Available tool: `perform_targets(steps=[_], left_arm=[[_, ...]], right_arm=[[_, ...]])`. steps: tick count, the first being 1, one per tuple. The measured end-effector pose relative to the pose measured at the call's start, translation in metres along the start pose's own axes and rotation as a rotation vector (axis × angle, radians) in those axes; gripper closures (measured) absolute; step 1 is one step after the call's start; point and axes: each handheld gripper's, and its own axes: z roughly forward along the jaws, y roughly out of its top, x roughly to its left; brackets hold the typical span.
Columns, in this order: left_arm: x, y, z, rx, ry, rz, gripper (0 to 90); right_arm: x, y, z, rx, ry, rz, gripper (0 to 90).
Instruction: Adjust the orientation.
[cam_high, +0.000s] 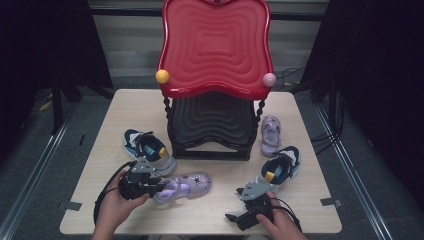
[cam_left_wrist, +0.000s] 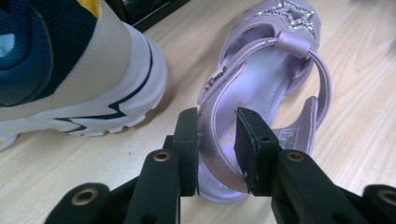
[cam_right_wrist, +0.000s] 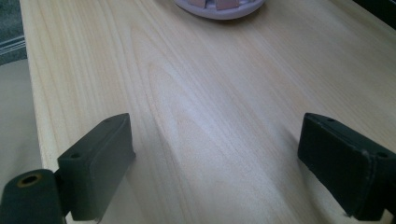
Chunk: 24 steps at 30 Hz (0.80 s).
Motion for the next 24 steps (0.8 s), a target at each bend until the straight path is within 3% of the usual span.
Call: perform_targets(steps=[5, 12, 21, 24], left_arm=[[-0.0045, -0.001, -0.0037, 0.014, 0.002, -0.005, 70.0], [-0.0072, -0.0047, -0.0066, -0.003, -0.013, -0.032, 66.8], [-0.0066, -0.0065, -0.0074, -0.014, 0.008, 0.015, 63.1], [-0.0042, -0.0063, -0.0043, -0.027, 0.014, 0.044, 56.5]], right_arm=[[0.0, 0.0, 0.0, 0.001, 0.0, -0.001, 9.8], [-0.0001, 0.0, 0.0, 0.001, 0.0, -0.001, 9.8], [-0.0001, 0.0, -0.0001, 0.001, 0.0, -0.001, 9.8], [0.0, 0.0, 0.0, 0.0, 0.0, 0.0, 9.8]])
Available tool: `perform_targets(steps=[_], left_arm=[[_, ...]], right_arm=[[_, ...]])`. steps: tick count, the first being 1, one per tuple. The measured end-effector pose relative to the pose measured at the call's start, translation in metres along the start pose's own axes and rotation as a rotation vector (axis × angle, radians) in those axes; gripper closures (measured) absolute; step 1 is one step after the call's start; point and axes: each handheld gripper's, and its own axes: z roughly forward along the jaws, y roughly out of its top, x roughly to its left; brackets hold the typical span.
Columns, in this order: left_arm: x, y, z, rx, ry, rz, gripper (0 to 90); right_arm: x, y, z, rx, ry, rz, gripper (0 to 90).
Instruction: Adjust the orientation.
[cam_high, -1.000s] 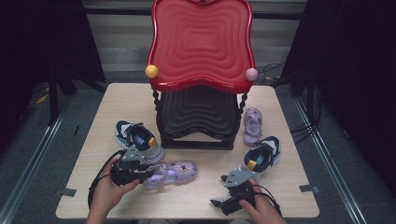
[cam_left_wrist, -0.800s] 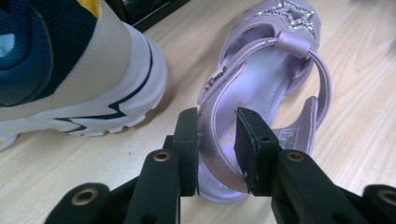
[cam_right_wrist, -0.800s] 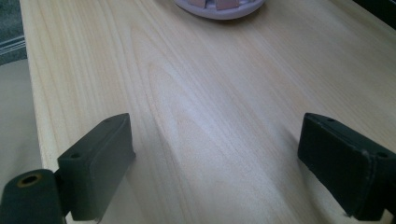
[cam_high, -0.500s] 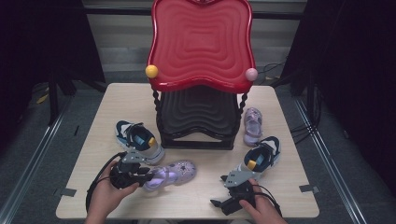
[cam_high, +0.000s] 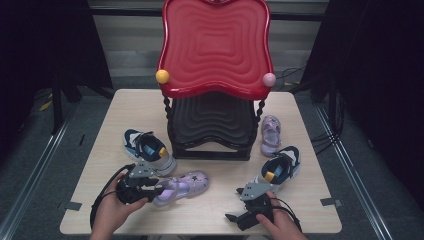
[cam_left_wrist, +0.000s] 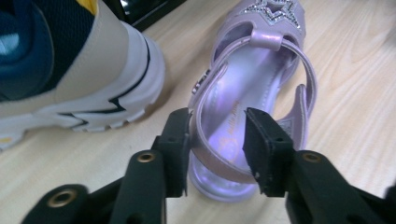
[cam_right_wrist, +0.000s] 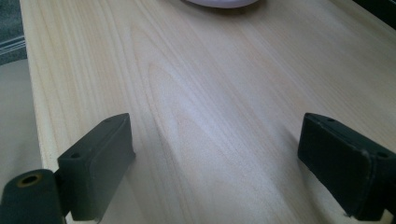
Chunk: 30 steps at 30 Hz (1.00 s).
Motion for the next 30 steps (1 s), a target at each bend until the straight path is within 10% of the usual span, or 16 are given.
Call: perform_targets(steps=[30], left_arm=[[0.005, 0.024, 0.036, 0.006, -0.062, 0.018, 59.5]], right_arm=[[0.0, 0.0, 0.0, 0.0, 0.0, 0.002, 9.8]])
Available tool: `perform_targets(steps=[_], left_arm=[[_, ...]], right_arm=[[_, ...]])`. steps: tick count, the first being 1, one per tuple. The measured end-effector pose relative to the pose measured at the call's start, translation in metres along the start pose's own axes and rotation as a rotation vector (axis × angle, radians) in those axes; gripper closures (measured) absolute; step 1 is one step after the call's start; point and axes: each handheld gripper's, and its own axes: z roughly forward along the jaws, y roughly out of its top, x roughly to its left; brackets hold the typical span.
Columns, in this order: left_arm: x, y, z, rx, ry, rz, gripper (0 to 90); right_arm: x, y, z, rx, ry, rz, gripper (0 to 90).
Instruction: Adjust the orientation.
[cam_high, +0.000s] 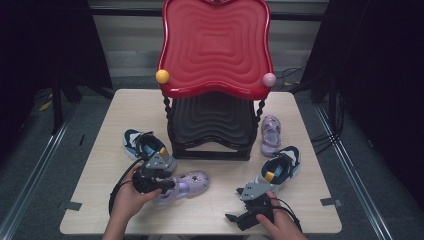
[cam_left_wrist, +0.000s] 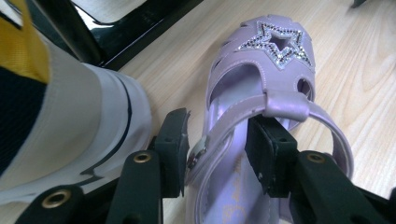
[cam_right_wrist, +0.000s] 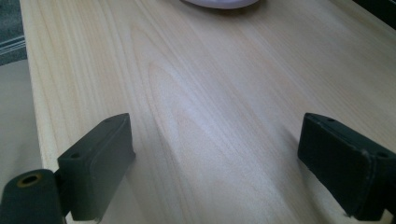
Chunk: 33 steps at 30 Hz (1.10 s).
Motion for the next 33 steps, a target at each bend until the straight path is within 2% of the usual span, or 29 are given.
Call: perform_targets(steps=[3, 10, 11, 14, 15, 18, 23, 27, 29, 33], left_arm=[[0.001, 0.001, 0.002, 0.003, 0.001, 0.005, 60.6], [0.002, 0.002, 0.001, 0.02, 0.009, -0.007, 69.9], [0.002, 0.002, 0.001, 0.027, 0.009, -0.021, 70.3], [0.001, 0.003, 0.002, 0.031, 0.007, -0.015, 71.6], [0.001, 0.003, 0.001, 0.035, 0.006, -0.019, 71.6], [-0.002, 0.004, -0.001, 0.052, 0.0, -0.075, 71.8], [-0.006, 0.003, -0.002, 0.067, 0.015, -0.115, 71.9], [-0.011, 0.003, -0.004, 0.062, 0.021, -0.099, 71.1], [-0.011, 0.003, -0.004, 0.055, 0.014, -0.109, 69.8], [-0.011, 0.002, -0.002, 0.058, 0.021, -0.104, 63.8]], right_arm=[[0.0, 0.0, 0.0, 0.0, 0.0, 0.0, 9.8], [0.0, 0.0, 0.0, 0.0, 0.001, -0.001, 9.8], [0.0, 0.0, 0.0, 0.0, 0.001, -0.001, 9.8], [0.0, 0.0, 0.0, 0.0, 0.001, -0.001, 9.8], [0.0, 0.0, 0.0, 0.0, 0.001, -0.001, 9.8], [0.0, 0.0, 0.0, 0.001, 0.001, -0.002, 9.8], [0.0, 0.0, 0.0, 0.0, 0.001, -0.001, 9.8], [0.0, 0.0, 0.0, 0.0, 0.002, -0.001, 9.8], [0.0, 0.0, 0.0, 0.0, 0.002, -0.001, 9.8], [0.0, 0.0, 0.0, 0.0, 0.002, -0.005, 9.8]])
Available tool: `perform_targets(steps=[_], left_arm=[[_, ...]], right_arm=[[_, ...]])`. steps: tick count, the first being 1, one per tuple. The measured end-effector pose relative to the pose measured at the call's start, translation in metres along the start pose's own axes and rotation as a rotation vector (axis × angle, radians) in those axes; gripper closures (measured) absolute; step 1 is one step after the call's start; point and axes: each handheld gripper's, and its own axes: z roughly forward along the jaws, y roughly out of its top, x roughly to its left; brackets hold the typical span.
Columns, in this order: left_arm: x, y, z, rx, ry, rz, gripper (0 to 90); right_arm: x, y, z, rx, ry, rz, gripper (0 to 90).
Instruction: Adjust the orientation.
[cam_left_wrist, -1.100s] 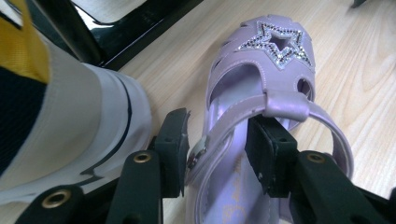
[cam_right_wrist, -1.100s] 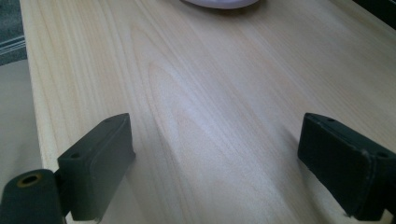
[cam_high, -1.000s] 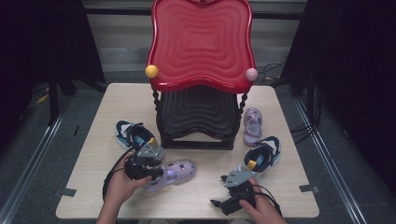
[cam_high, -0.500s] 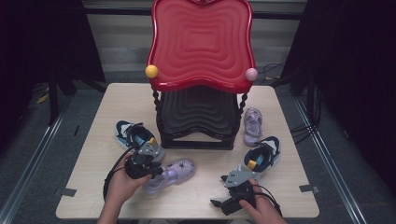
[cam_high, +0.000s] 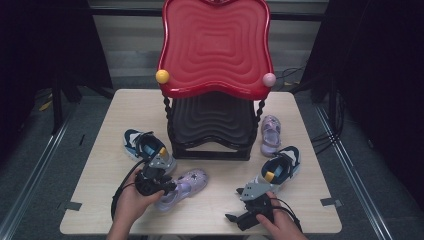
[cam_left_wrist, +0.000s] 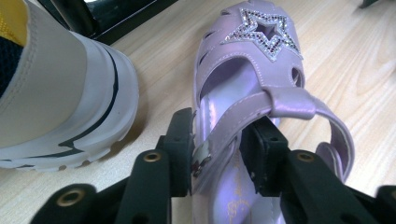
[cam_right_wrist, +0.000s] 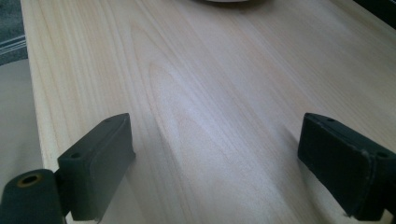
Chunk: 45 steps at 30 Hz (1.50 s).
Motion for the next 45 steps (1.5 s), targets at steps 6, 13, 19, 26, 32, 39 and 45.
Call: perform_targets(steps=[6, 13, 19, 26, 32, 39, 45], left_arm=[[0.0021, 0.0004, 0.0055, 0.003, 0.0, 0.005, 63.2], [0.002, 0.0014, 0.0073, 0.007, -0.004, 0.026, 65.8], [0.0036, 0.0005, 0.0072, 0.01, 0.008, 0.026, 72.7], [0.0022, 0.0021, 0.0069, 0.014, 0.016, 0.023, 75.1], [0.0006, 0.0003, 0.0064, 0.012, 0.011, 0.011, 75.1], [-0.0003, -0.0027, 0.0061, -0.009, 0.003, 0.006, 73.0], [0.003, -0.0058, 0.0037, -0.038, 0.0, -0.002, 69.5]], right_arm=[[0.0, 0.0, 0.0, -0.001, 0.001, 0.001, 9.8], [0.0001, 0.0, 0.0, -0.001, 0.0, 0.002, 9.8], [0.0001, 0.0, 0.0, -0.001, 0.0, 0.002, 9.8], [0.0005, -0.0003, -0.0002, -0.001, 0.003, 0.003, 9.9], [0.0005, -0.0003, -0.0002, -0.001, 0.003, 0.003, 9.8], [0.0005, -0.0003, -0.0002, -0.001, 0.003, 0.003, 9.8], [0.0005, -0.0003, -0.0002, -0.001, 0.004, 0.003, 9.8]])
